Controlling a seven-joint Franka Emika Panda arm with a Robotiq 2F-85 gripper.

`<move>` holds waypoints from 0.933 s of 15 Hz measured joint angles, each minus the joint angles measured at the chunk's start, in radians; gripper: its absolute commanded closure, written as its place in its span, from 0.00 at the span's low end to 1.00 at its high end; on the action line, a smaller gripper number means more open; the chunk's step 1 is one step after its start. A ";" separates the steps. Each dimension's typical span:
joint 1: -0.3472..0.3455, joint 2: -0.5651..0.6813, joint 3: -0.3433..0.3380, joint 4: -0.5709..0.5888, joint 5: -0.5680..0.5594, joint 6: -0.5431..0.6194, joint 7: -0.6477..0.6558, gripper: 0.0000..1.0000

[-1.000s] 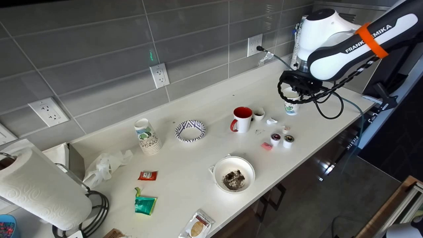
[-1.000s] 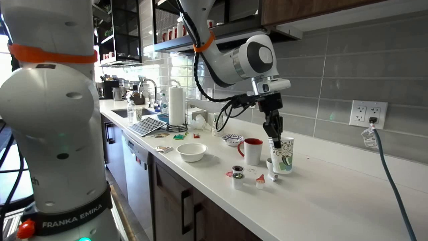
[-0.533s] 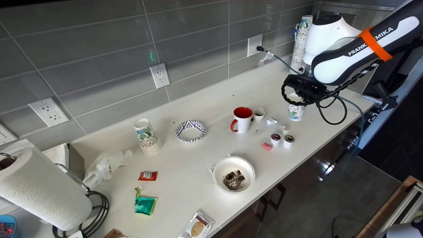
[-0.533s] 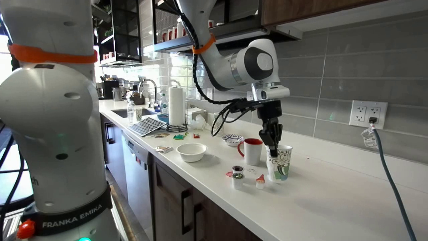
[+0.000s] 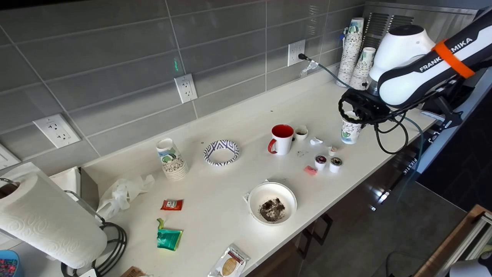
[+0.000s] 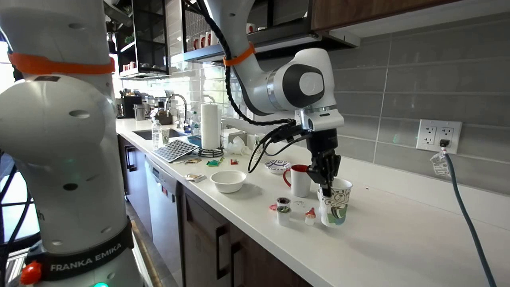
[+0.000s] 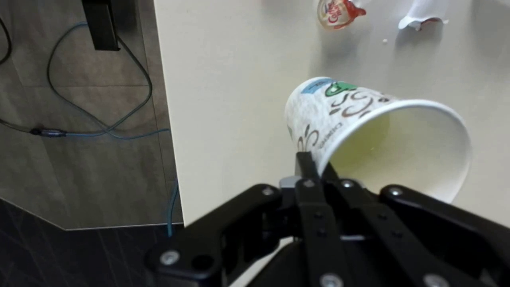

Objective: Pick the big cup on the counter and pour water into the small cup

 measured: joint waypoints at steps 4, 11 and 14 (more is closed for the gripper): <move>-0.015 -0.010 -0.003 -0.066 0.056 0.096 0.000 0.99; -0.018 -0.013 -0.003 -0.134 0.120 0.192 0.000 0.99; -0.018 -0.013 -0.002 -0.151 0.143 0.214 -0.001 0.99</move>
